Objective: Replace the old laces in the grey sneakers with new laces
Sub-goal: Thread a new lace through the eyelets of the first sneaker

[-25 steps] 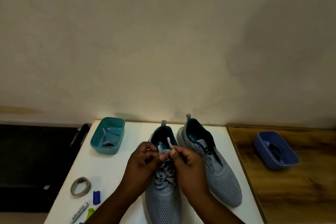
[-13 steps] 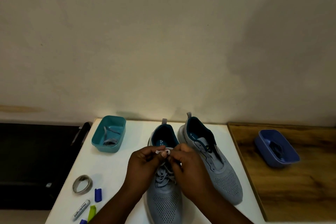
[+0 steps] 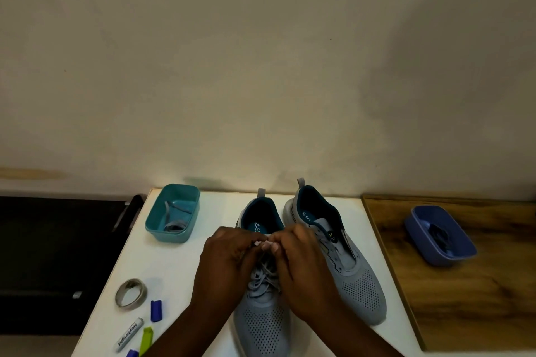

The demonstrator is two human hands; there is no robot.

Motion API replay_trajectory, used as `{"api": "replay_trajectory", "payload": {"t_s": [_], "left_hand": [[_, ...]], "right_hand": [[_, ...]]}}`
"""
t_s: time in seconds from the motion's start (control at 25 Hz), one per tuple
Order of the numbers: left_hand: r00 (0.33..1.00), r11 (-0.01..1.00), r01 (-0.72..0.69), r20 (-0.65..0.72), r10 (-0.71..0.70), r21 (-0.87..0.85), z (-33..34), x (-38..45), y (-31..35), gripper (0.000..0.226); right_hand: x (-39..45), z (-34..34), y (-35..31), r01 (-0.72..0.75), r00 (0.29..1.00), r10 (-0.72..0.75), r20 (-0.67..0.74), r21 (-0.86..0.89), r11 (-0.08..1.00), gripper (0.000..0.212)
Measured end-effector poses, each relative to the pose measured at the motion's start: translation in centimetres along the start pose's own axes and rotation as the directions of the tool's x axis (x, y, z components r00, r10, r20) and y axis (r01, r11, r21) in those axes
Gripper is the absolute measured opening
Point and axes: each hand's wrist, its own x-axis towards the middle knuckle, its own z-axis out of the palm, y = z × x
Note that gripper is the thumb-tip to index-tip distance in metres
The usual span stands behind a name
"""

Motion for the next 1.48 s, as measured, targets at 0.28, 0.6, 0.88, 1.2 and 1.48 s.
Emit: {"api": "replay_trajectory", "payload": {"t_s": [0.28,0.6,0.88,1.2,1.48], "left_hand": [[0.981,0.986,0.158,0.103,-0.163,0.054,1.5,0.1,0.1,0.051],[0.968,0.966,0.251,0.045,-0.248,-0.062,2.1,0.4,0.1,0.032],[0.931,0.922,0.364,0.034,-0.363,-0.134,1.4,0.4,-1.3,0.043],[0.962,0.902,0.254,0.001,-0.272,0.349,0.1,0.5,-1.9,0.057],[0.933,0.889,0.337,0.019,-0.361,0.31,-0.4,0.9,-2.7,0.068]], "right_hand": [[0.0,0.5,0.7,-0.075,0.997,0.072,0.03,0.119,0.99,0.038],[-0.5,-0.4,-0.5,-0.047,0.994,0.043,-0.102,-0.033,0.998,0.035],[-0.4,-0.1,1.2,-0.164,0.986,0.163,0.033,0.035,0.986,0.028],[0.3,-1.3,2.6,-0.278,0.959,0.273,0.071,0.06,0.959,0.026],[0.3,-1.8,3.2,-0.339,0.94,0.33,0.088,0.14,0.93,0.026]]}}
